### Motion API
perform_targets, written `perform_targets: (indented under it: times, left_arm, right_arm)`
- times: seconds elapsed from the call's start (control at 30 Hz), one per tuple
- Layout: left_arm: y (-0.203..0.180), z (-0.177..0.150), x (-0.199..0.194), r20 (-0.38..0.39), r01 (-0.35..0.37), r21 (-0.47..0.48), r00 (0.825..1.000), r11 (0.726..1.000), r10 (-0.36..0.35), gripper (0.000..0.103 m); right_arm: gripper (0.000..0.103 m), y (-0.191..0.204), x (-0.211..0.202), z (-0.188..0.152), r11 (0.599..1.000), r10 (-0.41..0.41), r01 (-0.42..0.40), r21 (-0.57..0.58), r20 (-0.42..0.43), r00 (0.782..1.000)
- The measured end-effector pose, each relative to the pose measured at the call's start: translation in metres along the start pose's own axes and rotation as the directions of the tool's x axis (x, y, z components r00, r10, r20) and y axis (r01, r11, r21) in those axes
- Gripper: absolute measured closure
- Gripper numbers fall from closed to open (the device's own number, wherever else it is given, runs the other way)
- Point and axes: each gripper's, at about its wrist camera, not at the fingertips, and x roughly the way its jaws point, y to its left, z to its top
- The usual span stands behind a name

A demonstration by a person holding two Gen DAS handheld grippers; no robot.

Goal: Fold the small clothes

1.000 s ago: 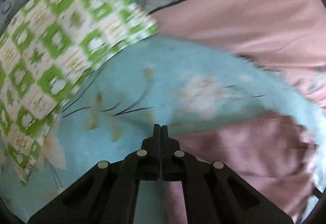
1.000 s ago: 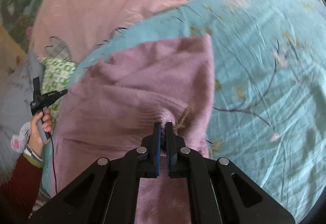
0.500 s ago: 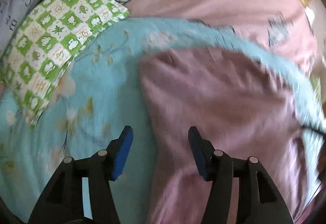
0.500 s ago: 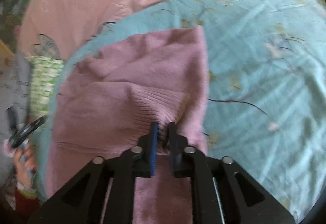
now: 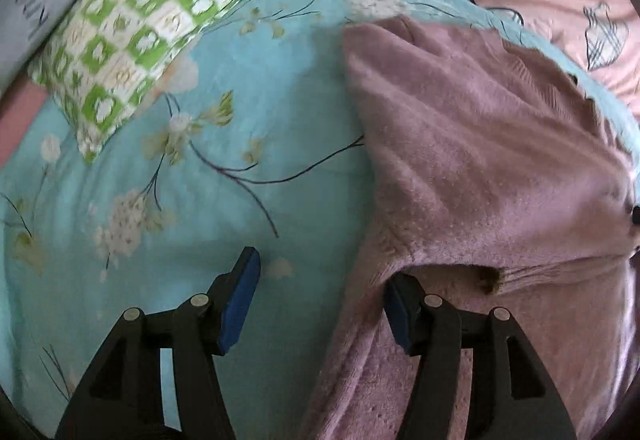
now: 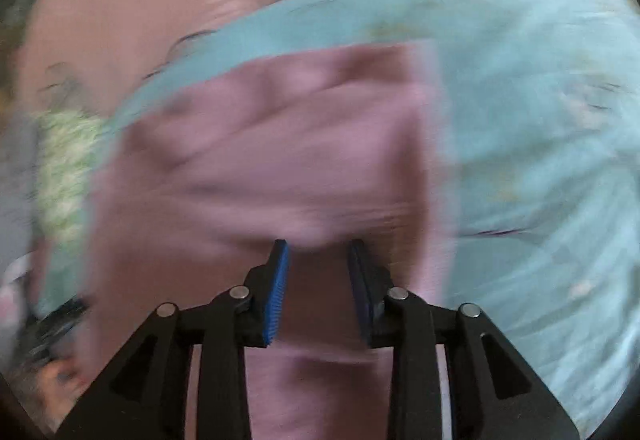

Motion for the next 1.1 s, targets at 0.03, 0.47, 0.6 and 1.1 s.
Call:
perform_targets:
  times: [0.03,0.47,0.6,1.1]
  left_arm:
    - [0.001,-0.001,-0.002,-0.004,0.006,0.002,1.000,1.000,-0.006,0.043]
    - [0.028,-0.108,-0.103,0.009,0.129,-0.004,0.992,0.992,-0.129,0.045]
    - [0.033,-0.151,-0.119,-0.013,0.146,0.019,0.989,0.989,-0.145,0.045]
    - [0.034,-0.244,-0.141,-0.034,0.206,0.083,0.979,0.975,-0.203,0.045]
  right_arm:
    - [0.072,-0.010,-0.007,-0.003,0.998,0.011,-0.013,0.054,0.029,1.000]
    - [0.059,0.011,-0.111,-0.108,0.982,0.178,-0.175,-0.064,0.028,0.984]
    - [0.058,0.005,-0.127,-0.148,0.979,0.199,-0.198,-0.057,0.011,0.980]
    - [0.058,-0.027,-0.175,-0.250,0.976,0.218,-0.217,-0.019,0.034,0.975]
